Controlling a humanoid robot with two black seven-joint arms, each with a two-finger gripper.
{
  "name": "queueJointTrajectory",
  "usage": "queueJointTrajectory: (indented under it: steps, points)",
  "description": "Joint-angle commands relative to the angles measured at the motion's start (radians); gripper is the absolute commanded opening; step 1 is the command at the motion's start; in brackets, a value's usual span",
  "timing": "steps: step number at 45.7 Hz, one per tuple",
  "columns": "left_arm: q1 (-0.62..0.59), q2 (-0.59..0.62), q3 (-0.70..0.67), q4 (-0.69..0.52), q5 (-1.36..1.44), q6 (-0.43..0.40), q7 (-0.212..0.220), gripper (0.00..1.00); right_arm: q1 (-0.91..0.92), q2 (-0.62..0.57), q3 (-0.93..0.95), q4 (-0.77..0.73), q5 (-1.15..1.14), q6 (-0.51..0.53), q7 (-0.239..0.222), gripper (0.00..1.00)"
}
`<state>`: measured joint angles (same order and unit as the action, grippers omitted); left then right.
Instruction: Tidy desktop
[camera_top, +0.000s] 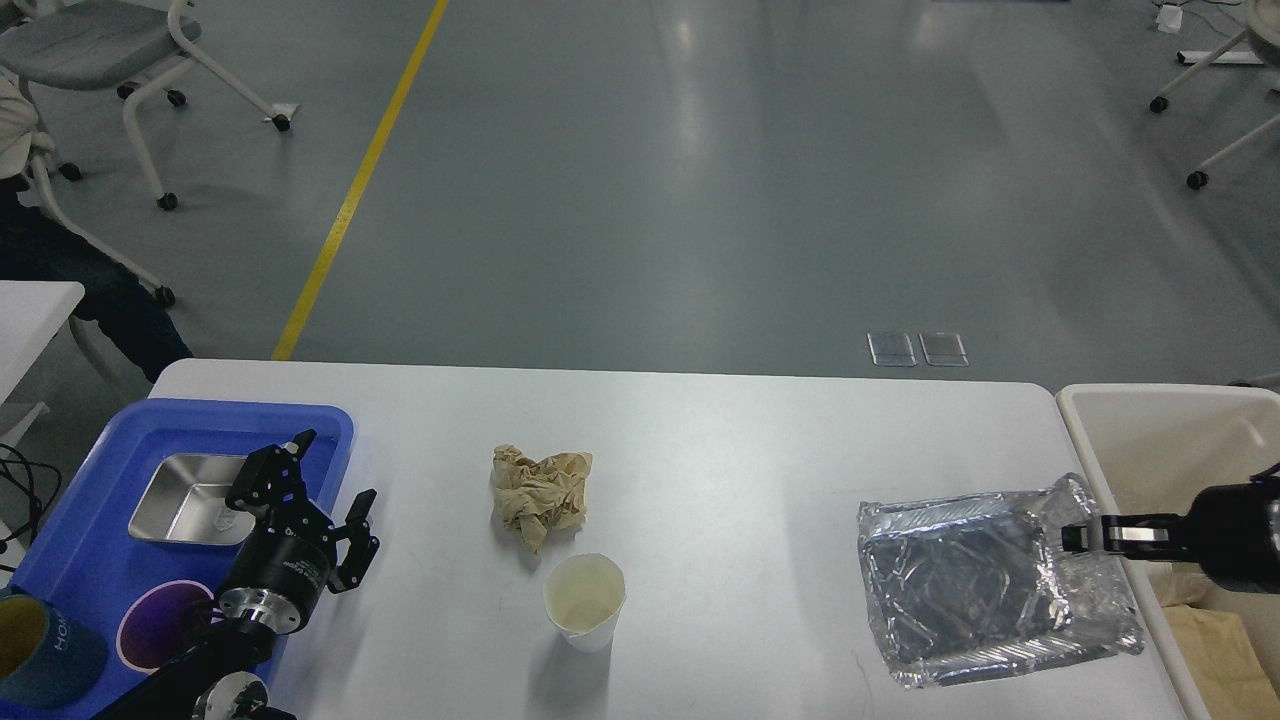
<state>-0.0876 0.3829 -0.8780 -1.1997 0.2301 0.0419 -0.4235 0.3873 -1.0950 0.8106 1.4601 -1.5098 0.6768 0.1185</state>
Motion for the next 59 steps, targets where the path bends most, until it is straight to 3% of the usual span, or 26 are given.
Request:
queueJointTrajectory:
  steps: [1, 19, 28, 51, 59]
  points:
    - [0.000, 0.005, 0.001, -0.003, 0.000, 0.007, 0.000, 0.96, 0.085, 0.125, -0.037, -0.067, -0.073, 0.072, -0.002, 0.00]
    - [0.002, 0.013, 0.002, -0.003, -0.001, 0.007, 0.000, 0.96, 0.511, 0.382, -0.517, -0.316, -0.027, 0.081, 0.010, 0.00]
    - [0.003, 0.011, 0.004, -0.001, -0.001, 0.007, 0.000, 0.96, 0.602, 0.475, -0.602, -0.448, 0.005, 0.095, 0.052, 0.00]
    - [-0.007, 0.017, 0.004, 0.014, 0.014, 0.012, -0.008, 0.96, 0.803, 0.765, -0.818, -0.721, 0.180, 0.099, 0.069, 0.00]
    - [-0.014, 0.005, 0.010, 0.017, 0.164, 0.078, -0.003, 0.96, 0.818, 0.817, -0.835, -0.768, 0.187, 0.098, 0.072, 0.00]
